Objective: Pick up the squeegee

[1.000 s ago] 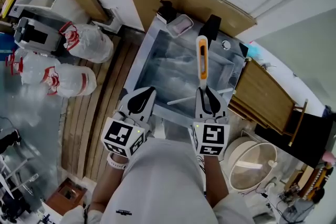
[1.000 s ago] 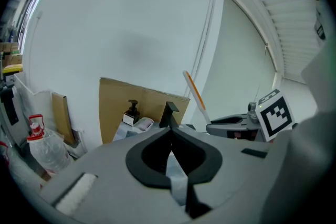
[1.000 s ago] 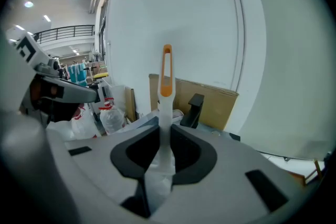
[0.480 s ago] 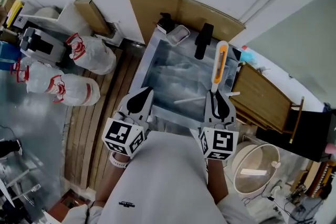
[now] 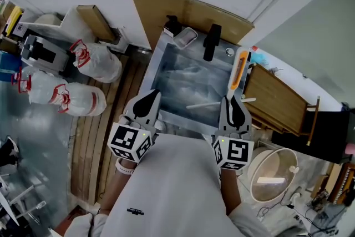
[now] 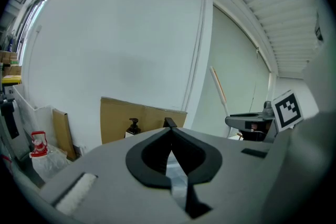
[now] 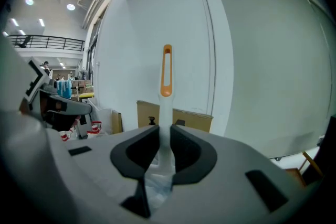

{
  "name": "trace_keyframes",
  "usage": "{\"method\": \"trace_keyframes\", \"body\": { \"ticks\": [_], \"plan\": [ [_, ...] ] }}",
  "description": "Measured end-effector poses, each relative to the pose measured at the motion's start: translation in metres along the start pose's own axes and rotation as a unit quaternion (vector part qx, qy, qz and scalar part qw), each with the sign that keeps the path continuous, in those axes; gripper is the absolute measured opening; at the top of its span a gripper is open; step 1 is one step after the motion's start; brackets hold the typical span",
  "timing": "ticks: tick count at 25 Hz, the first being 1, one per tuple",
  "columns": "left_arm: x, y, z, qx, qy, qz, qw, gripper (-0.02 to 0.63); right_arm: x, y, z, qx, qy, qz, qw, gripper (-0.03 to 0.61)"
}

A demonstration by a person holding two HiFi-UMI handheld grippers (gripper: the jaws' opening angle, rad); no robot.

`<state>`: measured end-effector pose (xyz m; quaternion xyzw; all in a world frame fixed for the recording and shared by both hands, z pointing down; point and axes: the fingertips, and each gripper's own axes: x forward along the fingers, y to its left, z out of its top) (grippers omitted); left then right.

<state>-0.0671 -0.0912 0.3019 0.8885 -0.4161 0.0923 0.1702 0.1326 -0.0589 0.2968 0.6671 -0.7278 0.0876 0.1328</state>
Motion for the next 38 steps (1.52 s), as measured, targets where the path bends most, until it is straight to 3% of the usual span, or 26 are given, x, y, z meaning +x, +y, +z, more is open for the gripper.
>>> {"method": "trace_keyframes", "body": {
  "ticks": [38],
  "plan": [
    [-0.009, -0.003, -0.004, 0.001, -0.003, -0.005, 1.0, 0.005, -0.01, 0.007, -0.004, 0.005, -0.007, -0.009, 1.0, 0.058]
  ]
}}
